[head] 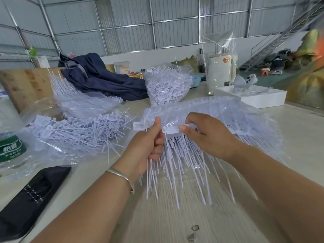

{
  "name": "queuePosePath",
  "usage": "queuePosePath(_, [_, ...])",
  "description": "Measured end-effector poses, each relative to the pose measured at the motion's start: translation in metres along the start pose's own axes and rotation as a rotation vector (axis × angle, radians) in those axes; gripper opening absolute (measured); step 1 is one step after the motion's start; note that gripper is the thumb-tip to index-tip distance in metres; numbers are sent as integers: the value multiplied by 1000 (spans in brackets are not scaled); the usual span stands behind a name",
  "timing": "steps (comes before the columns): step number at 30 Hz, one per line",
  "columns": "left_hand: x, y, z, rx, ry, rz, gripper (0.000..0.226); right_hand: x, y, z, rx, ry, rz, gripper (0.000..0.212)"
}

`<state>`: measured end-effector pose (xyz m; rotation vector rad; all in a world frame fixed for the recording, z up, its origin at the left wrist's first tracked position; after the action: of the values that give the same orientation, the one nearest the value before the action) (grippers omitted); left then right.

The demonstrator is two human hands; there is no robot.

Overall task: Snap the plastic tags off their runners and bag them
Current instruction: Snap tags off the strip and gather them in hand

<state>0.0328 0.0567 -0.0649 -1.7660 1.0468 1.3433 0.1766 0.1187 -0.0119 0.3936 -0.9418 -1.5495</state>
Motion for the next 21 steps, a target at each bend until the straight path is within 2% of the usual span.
queuePosePath(6, [-9,-2,-3,44,-110,69,37,3,-2,2,9,27,55,24])
queuePosePath(10, [-6,5,0,-20,-97,144,29,2,8,4,-99,37,31,21])
queuePosePath(12, [-7,5,0,-21,-104,150,18,2,12,5,-121,49,-14,21])
queuePosePath(13, [-8,3,0,-20,-125,150,20,2,13,5,-113,56,-54,22])
queuePosePath(15, [-12,3,-1,-23,-169,137,31,1,13,4,-86,58,-130,28])
queuePosePath(18, [-14,6,0,-7,-183,66,40,-9,19,2,-78,-30,-157,49])
queuePosePath(21, [-14,7,0,36,-145,13,29,-24,26,-2,-64,-170,-49,61])
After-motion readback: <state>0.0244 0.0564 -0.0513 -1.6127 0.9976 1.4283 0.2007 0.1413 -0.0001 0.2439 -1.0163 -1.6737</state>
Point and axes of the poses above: each hand's wrist, its own z-axis towards the middle knuckle, its own y-axis out of the back of the hand, x = y × z, the point moved 8 cm from there along z, towards the middle knuckle, and after that the axes turned 11 degrees about y, right-handed, at the moved point
